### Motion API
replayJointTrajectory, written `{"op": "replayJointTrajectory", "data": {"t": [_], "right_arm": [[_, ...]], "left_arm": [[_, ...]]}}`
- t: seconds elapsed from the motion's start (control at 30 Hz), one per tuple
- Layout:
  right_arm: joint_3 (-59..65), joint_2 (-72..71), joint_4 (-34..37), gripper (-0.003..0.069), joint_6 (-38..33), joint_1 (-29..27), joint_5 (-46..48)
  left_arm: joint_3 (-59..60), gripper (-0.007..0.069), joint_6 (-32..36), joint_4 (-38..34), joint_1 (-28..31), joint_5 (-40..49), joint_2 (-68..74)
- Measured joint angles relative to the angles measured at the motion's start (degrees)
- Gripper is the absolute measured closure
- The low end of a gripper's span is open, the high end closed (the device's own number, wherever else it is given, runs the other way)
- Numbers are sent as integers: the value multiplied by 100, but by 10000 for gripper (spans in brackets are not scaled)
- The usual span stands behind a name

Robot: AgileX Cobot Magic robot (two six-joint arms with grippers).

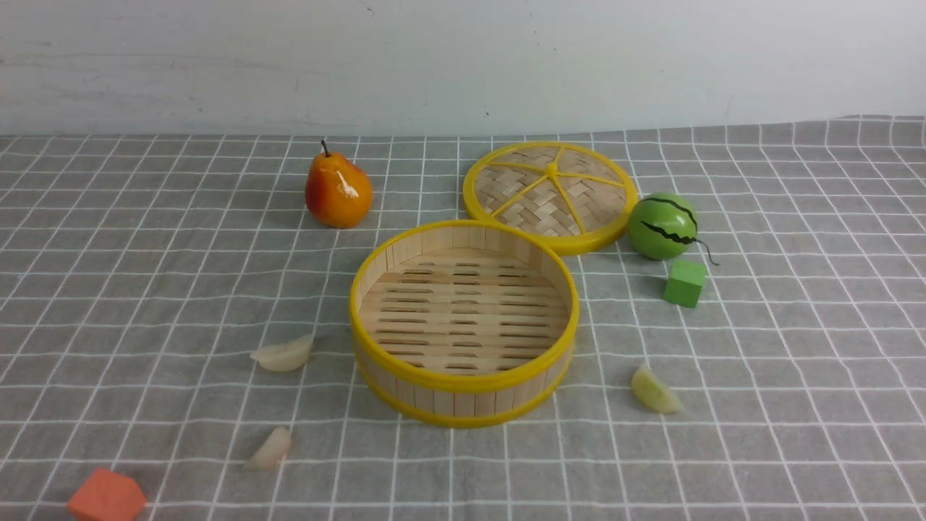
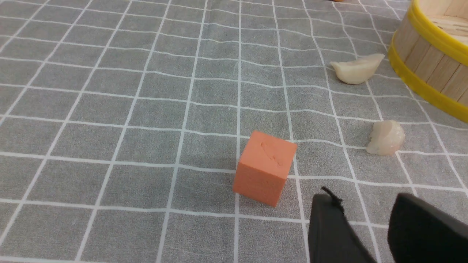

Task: Put the dumplings into the steamer on the table with the grey tablecloth.
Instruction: 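Reach for and grasp a dumpling on the table with the left gripper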

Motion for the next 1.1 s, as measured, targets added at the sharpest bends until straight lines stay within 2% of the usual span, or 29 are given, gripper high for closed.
{"op": "replayJointTrajectory", "data": {"t": [1.1], "right_arm": [[0,0,-284,419,0,0,0]], "left_arm": [[0,386,0,0,0,0,0]]}}
